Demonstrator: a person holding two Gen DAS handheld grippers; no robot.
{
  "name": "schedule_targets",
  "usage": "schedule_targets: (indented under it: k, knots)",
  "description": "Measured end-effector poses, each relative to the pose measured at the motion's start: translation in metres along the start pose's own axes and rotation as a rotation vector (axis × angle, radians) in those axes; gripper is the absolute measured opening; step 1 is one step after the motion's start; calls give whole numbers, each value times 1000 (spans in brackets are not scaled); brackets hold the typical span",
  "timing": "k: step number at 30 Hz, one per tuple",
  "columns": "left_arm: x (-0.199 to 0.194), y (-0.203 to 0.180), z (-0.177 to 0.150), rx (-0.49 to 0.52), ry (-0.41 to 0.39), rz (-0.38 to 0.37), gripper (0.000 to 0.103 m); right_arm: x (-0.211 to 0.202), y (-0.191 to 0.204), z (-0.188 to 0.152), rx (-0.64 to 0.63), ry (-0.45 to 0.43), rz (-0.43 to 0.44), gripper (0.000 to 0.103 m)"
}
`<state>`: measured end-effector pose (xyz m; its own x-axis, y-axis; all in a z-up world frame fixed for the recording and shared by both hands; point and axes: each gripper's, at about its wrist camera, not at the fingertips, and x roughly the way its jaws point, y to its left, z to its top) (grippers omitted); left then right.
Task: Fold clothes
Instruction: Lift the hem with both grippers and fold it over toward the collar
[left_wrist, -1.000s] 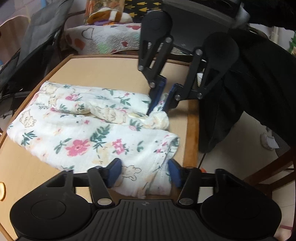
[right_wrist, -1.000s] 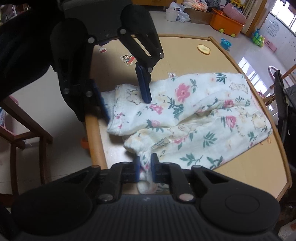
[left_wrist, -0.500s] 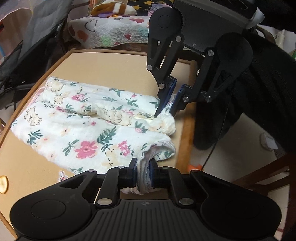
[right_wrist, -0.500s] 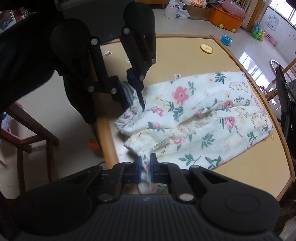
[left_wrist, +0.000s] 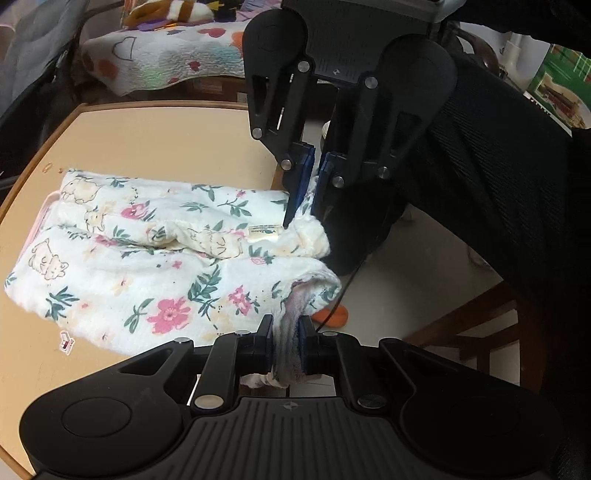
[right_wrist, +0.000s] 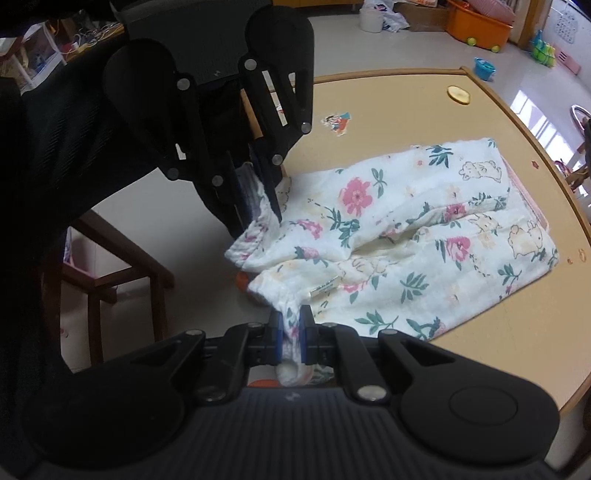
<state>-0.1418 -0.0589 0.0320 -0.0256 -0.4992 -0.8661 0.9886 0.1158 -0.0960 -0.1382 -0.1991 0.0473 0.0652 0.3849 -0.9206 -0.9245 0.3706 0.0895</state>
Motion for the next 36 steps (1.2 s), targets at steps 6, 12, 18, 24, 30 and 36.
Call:
schedule_targets:
  k: [6, 12, 18, 24, 30, 36]
  knots:
    - [-8, 24, 6, -63, -39, 40, 13, -4, -20, 9, 26, 1, -10, 9]
    - [-5, 37, 6, -86, -38, 84, 13, -1, -45, 16, 52, 17, -7, 9]
    - [4, 47, 5, -104, -28, 126, 13, 14, -54, 20, 36, 31, -45, 12]
    - [13, 57, 5, -123, -19, 168, 18, 14, -52, 13, 40, -7, -90, 17]
    - [3, 58, 6, -119, -22, 195, 22, -8, -47, 11, 28, -75, -151, 29]
    - [-7, 63, 10, -153, -53, 220, 22, -7, -49, 13, 16, -82, -214, 30]
